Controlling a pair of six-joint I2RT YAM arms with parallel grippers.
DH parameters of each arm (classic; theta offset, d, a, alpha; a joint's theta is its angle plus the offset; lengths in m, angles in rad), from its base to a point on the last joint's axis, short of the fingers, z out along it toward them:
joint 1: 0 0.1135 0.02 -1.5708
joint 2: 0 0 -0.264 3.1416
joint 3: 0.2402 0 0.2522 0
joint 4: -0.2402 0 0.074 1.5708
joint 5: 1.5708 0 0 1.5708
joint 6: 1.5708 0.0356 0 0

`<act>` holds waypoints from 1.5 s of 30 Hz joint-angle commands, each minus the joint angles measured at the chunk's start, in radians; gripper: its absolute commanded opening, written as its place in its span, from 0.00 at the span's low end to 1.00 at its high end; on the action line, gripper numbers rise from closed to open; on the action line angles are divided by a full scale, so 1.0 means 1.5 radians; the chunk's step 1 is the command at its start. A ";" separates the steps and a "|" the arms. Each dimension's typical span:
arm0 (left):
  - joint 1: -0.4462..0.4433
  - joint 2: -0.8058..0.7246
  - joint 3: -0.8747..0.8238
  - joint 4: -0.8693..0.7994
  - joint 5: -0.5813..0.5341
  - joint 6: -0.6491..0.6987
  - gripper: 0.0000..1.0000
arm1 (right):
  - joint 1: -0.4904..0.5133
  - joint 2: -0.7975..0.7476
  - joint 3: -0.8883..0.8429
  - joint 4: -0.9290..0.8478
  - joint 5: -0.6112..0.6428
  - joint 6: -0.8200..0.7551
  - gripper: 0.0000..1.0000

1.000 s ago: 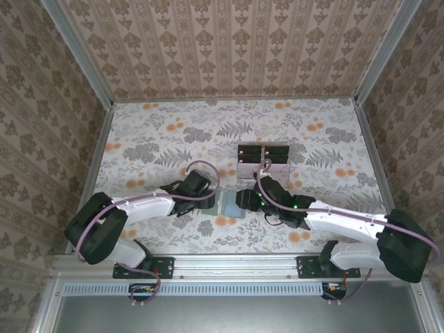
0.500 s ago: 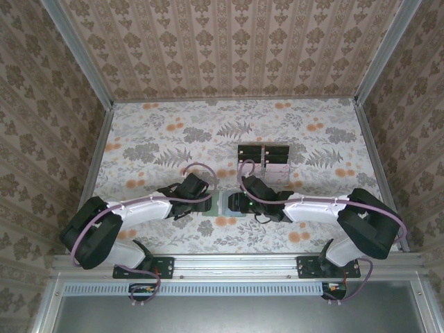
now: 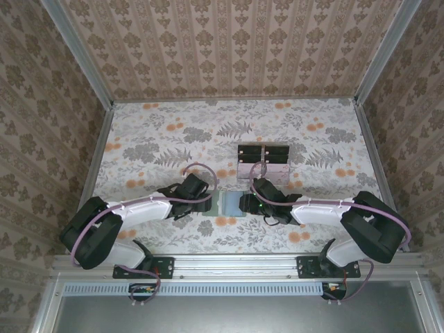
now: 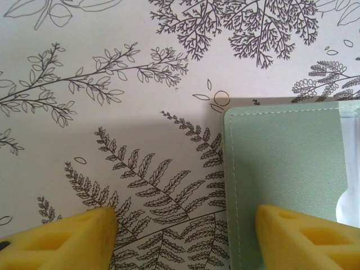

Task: Put the credit cards into the card holder
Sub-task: Flip over the card slot on the card holder.

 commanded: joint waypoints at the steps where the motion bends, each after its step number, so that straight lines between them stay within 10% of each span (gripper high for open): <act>1: -0.005 -0.001 -0.014 -0.027 0.000 -0.011 0.68 | -0.005 -0.009 0.010 -0.005 -0.007 0.003 0.49; 45: -0.005 -0.011 -0.006 -0.021 0.007 -0.010 0.68 | 0.031 0.182 0.190 -0.074 -0.066 -0.031 0.56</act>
